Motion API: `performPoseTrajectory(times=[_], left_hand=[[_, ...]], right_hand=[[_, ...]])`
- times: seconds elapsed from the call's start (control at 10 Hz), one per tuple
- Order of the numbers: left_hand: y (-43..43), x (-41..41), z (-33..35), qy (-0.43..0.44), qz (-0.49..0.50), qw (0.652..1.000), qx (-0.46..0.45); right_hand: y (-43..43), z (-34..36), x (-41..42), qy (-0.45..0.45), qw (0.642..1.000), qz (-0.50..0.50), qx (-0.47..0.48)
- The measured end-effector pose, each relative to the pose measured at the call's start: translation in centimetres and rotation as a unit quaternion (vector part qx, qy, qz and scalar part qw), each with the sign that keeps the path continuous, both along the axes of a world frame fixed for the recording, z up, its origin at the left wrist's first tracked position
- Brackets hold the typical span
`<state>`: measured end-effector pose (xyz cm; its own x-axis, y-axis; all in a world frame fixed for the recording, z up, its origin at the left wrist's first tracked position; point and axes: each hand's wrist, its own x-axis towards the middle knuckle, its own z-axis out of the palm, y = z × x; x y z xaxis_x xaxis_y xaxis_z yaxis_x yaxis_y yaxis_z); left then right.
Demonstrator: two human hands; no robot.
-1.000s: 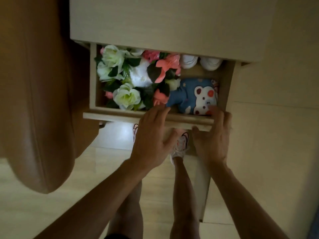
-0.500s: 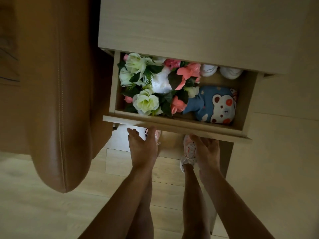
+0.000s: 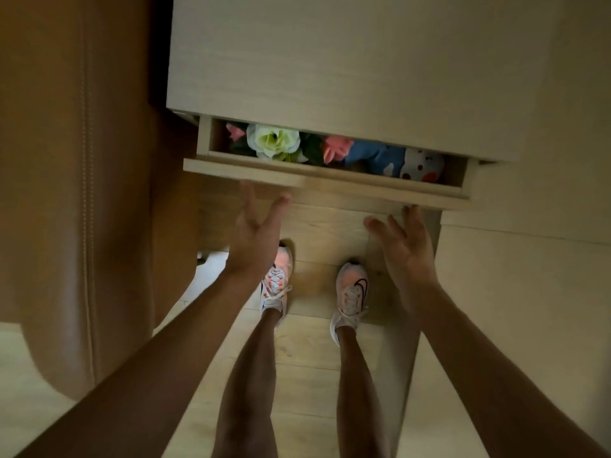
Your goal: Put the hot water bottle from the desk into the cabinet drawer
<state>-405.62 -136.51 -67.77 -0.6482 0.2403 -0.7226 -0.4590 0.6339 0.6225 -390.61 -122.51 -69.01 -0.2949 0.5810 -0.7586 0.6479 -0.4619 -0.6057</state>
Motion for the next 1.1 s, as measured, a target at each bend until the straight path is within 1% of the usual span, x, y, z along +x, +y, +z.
performPoseTrajectory(times=[0.1, 0.2, 0.3, 0.4, 0.6, 0.7, 0.8, 0.9, 1.0, 1.1], left_hand=[[1.5, -1.8, -0.3, 0.023, -0.04, 0.999, 0.009], [3.0, -3.6, -0.7, 0.018, -0.029, 0.999, 0.019], [4.0, -4.2, -1.2, 0.0, 0.009, 1.0, 0.023], [4.6, -4.5, -1.6, 0.001, 0.023, 1.0, 0.019], [5.1, -5.3, -1.9, 0.003, 0.004, 1.0, 0.012], [5.2, -5.6, -1.9, 0.004, -0.001, 1.0, 0.015], [5.5, -6.0, -2.0, -0.001, -0.008, 1.0, 0.018], [5.8, -6.8, -2.0, -0.016, 0.005, 0.999, 0.047], [5.5, -7.3, -2.0, -0.021, -0.016, 0.998, 0.057], [5.1, -7.8, -1.5, -0.02, -0.018, 0.998, 0.048]], right_hand=[[1.9, -0.2, -1.5, 0.01, 1.0, 0.007, 0.026], [3.3, -0.6, -2.9, 0.012, 0.999, 0.008, 0.034], [3.6, -0.8, -3.7, 0.018, 1.0, -0.004, 0.024], [3.6, -1.1, -3.9, 0.018, 0.999, -0.019, 0.028], [4.0, -2.0, -4.6, 0.041, 0.998, -0.038, 0.01], [4.4, -2.2, -4.8, 0.036, 0.998, -0.037, 0.02], [4.7, -1.7, -5.3, 0.04, 0.998, -0.032, 0.024], [5.5, -1.5, -5.5, 0.052, 0.998, -0.017, 0.017], [6.3, -0.9, -5.4, 0.075, 0.997, 0.005, 0.015], [7.2, -1.1, -5.0, 0.044, 0.999, 0.019, 0.012]])
